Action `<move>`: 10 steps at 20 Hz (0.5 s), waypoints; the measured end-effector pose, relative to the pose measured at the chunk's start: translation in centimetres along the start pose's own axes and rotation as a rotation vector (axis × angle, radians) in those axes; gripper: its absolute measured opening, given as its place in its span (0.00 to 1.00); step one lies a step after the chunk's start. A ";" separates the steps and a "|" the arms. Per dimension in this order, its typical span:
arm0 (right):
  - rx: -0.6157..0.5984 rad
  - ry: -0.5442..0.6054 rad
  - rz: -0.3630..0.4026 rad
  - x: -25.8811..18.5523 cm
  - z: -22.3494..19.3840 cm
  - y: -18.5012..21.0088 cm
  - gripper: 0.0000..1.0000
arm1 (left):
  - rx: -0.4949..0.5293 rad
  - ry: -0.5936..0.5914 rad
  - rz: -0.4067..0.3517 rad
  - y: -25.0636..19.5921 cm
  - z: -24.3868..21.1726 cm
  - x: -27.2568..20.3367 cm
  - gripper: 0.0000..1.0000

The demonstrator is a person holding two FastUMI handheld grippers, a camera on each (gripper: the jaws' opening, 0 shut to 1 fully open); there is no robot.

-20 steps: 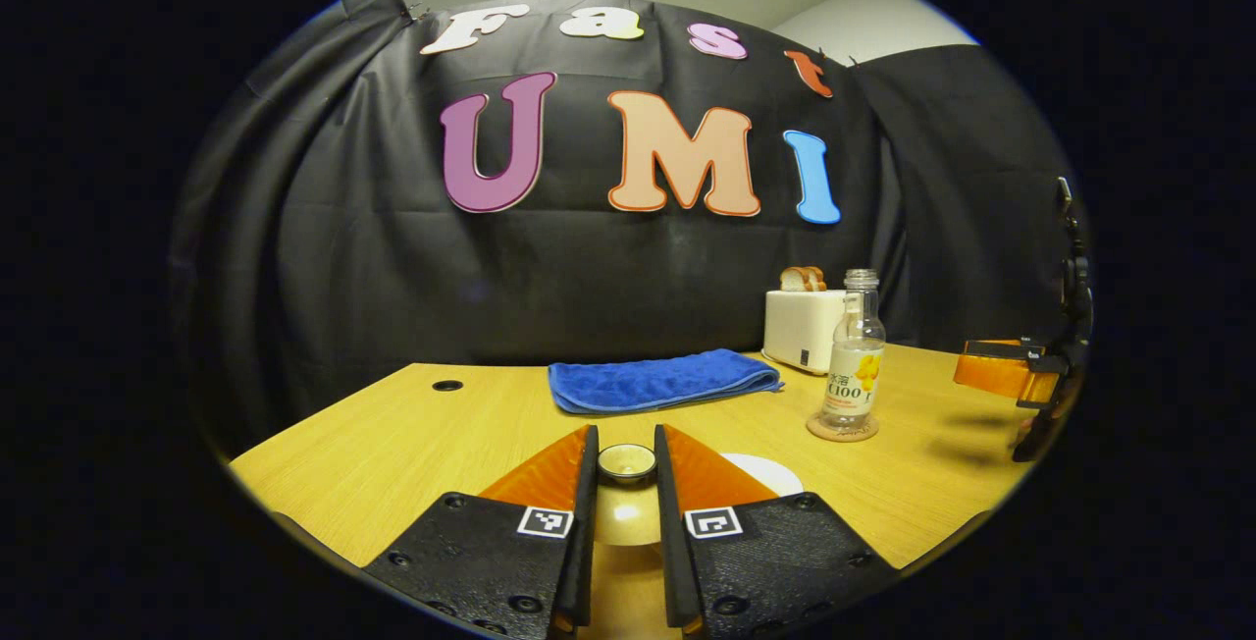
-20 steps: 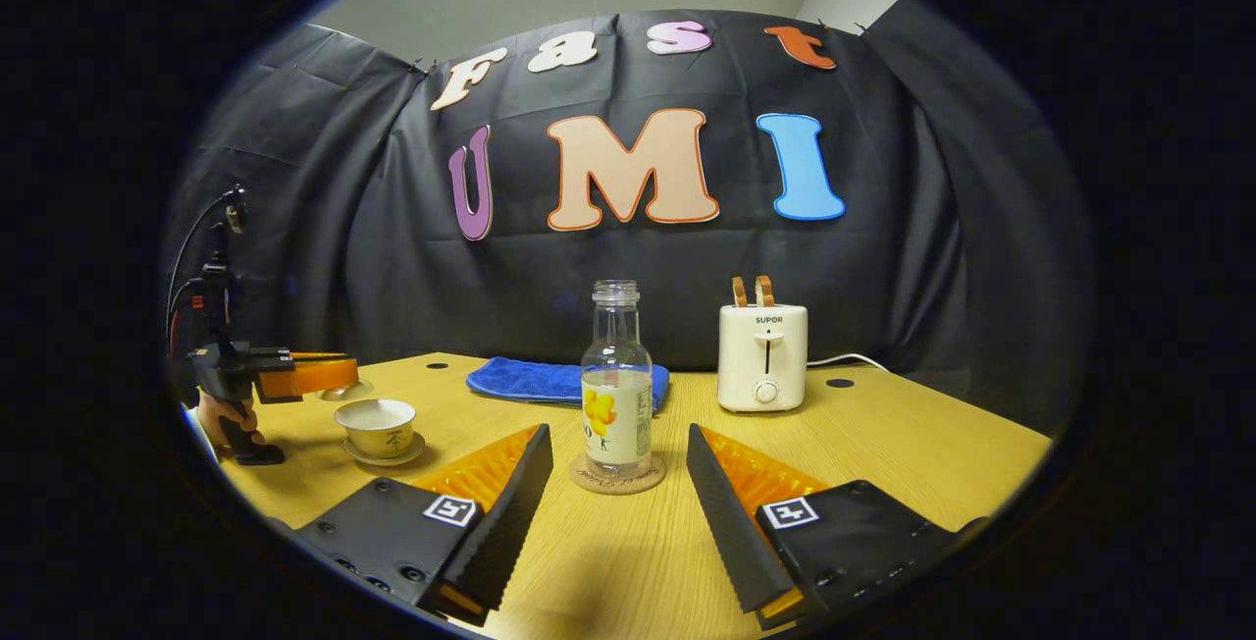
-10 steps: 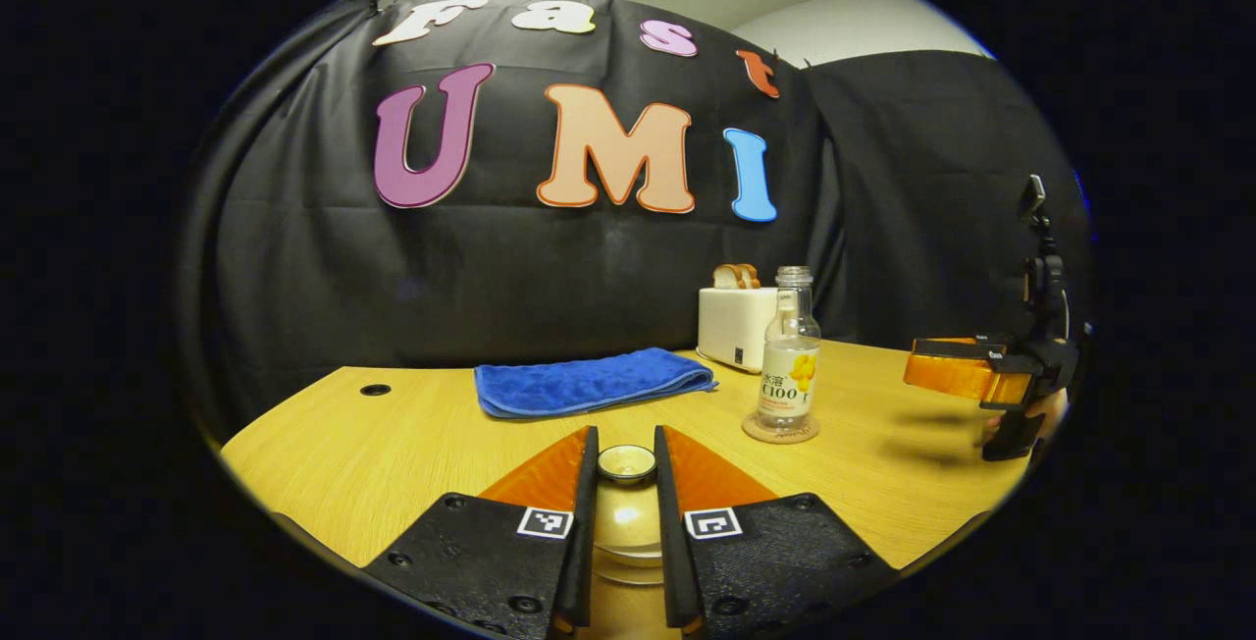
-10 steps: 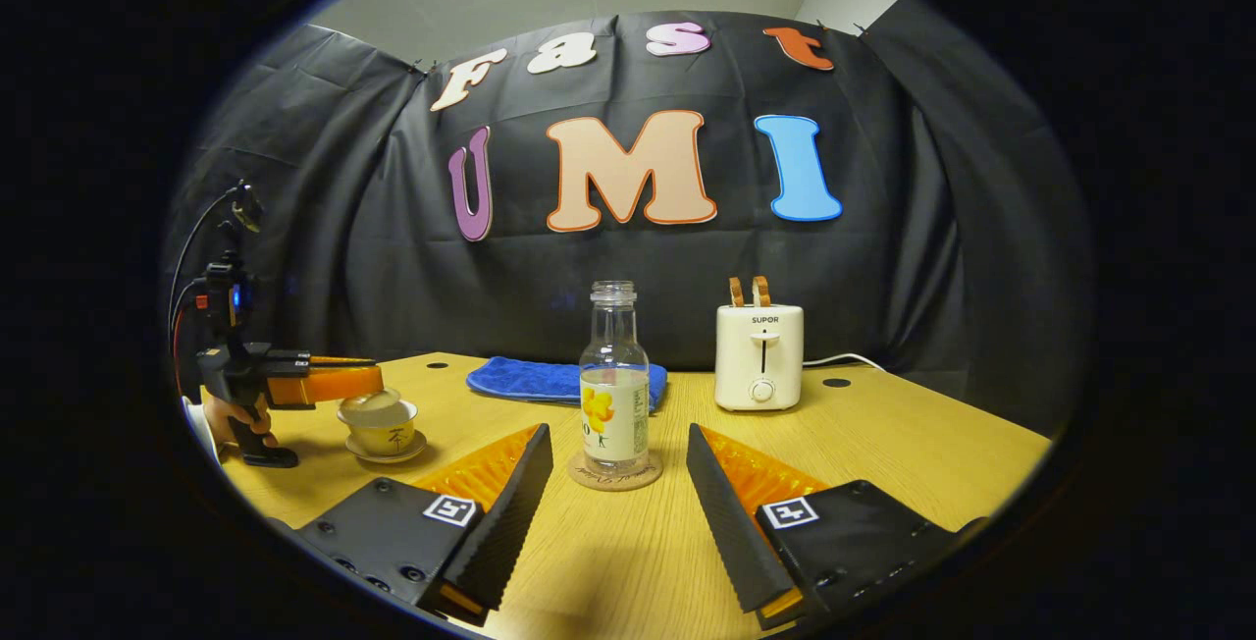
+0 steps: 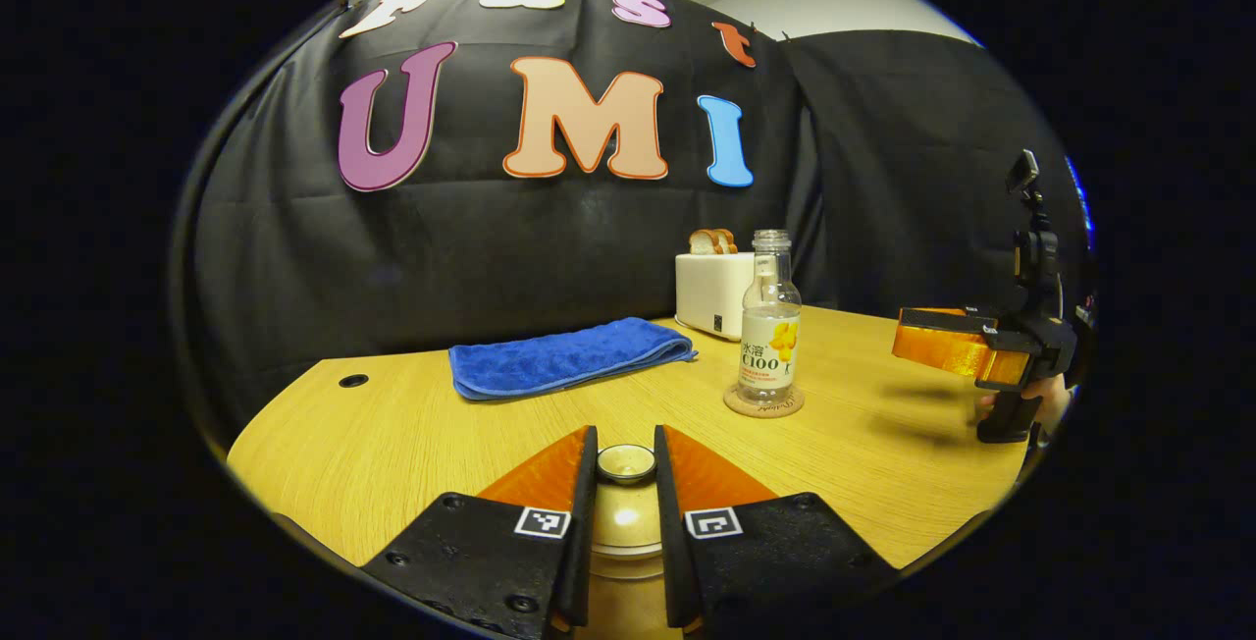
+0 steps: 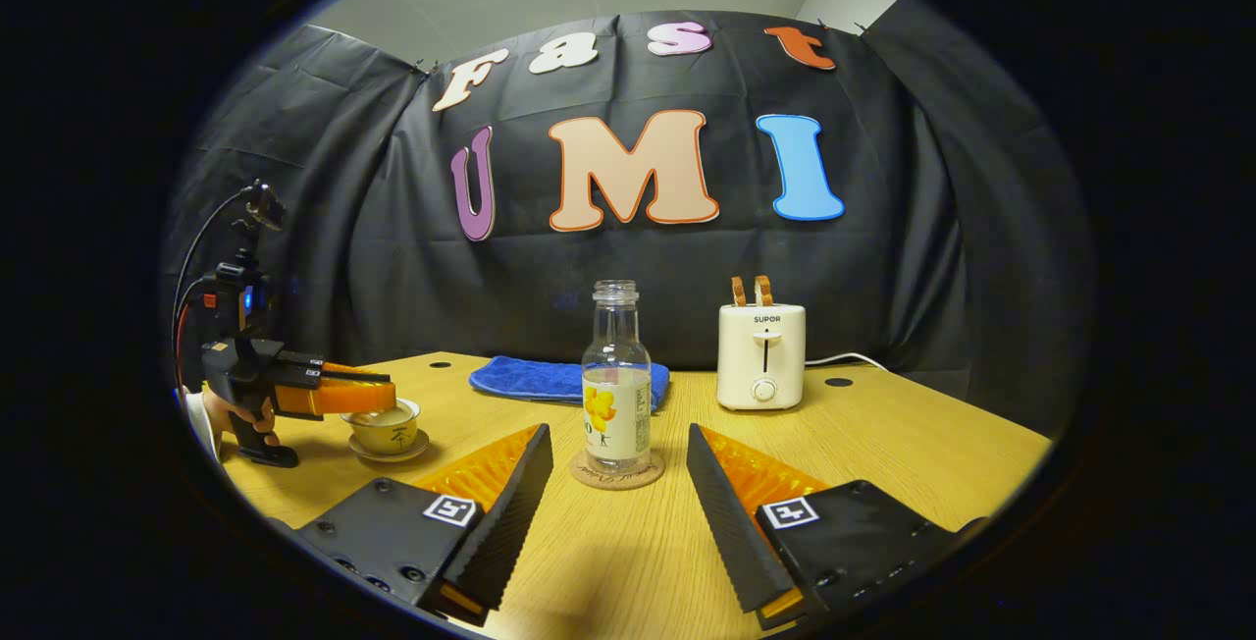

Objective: Open the teacup lid with one hand, grasp the water bottle and pour water into the teacup with the other hand; after pouring, place the water bottle on the coaster and then close the teacup lid.

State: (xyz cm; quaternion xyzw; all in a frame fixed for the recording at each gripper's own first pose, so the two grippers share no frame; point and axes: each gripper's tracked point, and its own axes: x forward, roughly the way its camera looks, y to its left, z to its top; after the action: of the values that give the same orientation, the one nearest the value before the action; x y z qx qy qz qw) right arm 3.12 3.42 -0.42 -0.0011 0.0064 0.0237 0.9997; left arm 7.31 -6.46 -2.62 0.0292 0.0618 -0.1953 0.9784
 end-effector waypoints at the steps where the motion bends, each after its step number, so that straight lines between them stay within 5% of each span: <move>1: 0.000 0.000 -0.003 0.0 0.0 -0.1 0.89 | 0.000 -0.001 -0.003 -0.1 0.1 -0.1 0.29; 3: -0.001 -0.002 -0.003 -0.1 0.0 0.0 0.84 | -0.002 -0.008 -0.003 0.0 0.3 -0.2 0.32; 5: 0.000 0.000 -0.005 0.0 0.0 -0.1 0.89 | -0.005 -0.025 0.004 0.2 0.5 -0.4 0.36; 8: 0.000 -0.001 -0.008 0.0 0.0 -0.2 0.87 | -0.014 -0.054 0.028 0.5 0.9 -0.7 0.88; 10: 0.000 -0.001 -0.009 0.0 0.0 -0.2 0.84 | -0.017 -0.067 0.041 0.6 1.0 -1.0 0.96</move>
State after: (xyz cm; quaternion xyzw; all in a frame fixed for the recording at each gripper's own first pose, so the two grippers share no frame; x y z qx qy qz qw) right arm 3.18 3.22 -0.45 -0.0011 0.0060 0.0191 0.9998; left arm 6.77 -5.58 -1.43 0.0157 0.0298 -0.1757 0.9839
